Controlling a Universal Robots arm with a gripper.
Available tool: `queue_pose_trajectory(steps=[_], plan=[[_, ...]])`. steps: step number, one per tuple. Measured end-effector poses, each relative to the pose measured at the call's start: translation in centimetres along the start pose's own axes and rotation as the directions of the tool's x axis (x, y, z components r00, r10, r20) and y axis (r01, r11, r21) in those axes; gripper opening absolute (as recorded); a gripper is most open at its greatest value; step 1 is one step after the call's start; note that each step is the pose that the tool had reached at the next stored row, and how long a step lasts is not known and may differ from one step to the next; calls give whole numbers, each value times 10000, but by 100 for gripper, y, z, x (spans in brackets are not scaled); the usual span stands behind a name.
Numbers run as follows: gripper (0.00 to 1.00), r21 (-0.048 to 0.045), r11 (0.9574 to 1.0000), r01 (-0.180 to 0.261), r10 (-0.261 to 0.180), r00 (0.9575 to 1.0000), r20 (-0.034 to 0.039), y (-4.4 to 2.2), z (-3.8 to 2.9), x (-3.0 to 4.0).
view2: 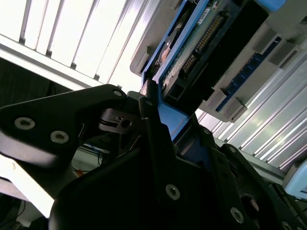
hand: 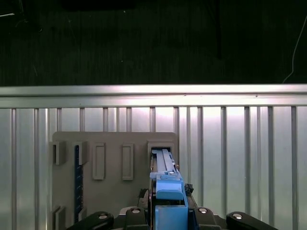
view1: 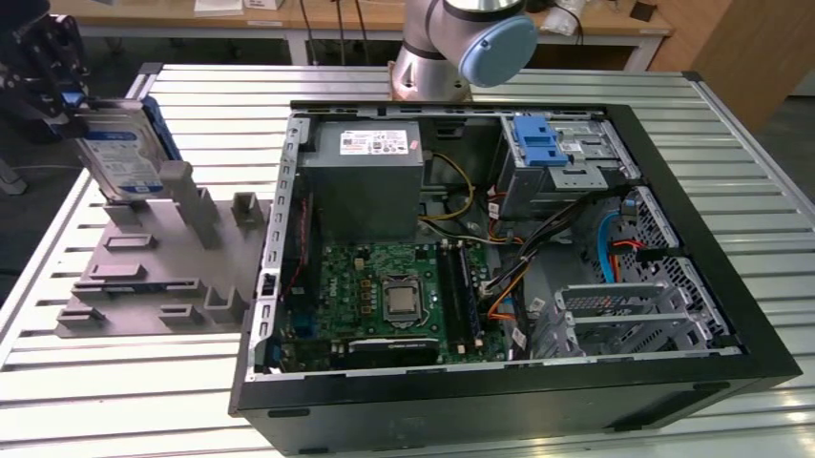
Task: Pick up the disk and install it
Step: 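Pick up the disk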
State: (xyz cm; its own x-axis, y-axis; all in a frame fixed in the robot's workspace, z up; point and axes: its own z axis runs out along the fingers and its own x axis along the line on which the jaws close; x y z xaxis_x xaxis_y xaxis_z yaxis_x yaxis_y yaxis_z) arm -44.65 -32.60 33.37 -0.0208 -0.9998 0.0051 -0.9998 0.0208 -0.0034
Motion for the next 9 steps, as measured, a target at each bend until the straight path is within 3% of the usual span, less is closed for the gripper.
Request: queue_pose_trajectory(steps=[9], plan=[[36,0,10000,0,0,10000,0,0,-36,0]])
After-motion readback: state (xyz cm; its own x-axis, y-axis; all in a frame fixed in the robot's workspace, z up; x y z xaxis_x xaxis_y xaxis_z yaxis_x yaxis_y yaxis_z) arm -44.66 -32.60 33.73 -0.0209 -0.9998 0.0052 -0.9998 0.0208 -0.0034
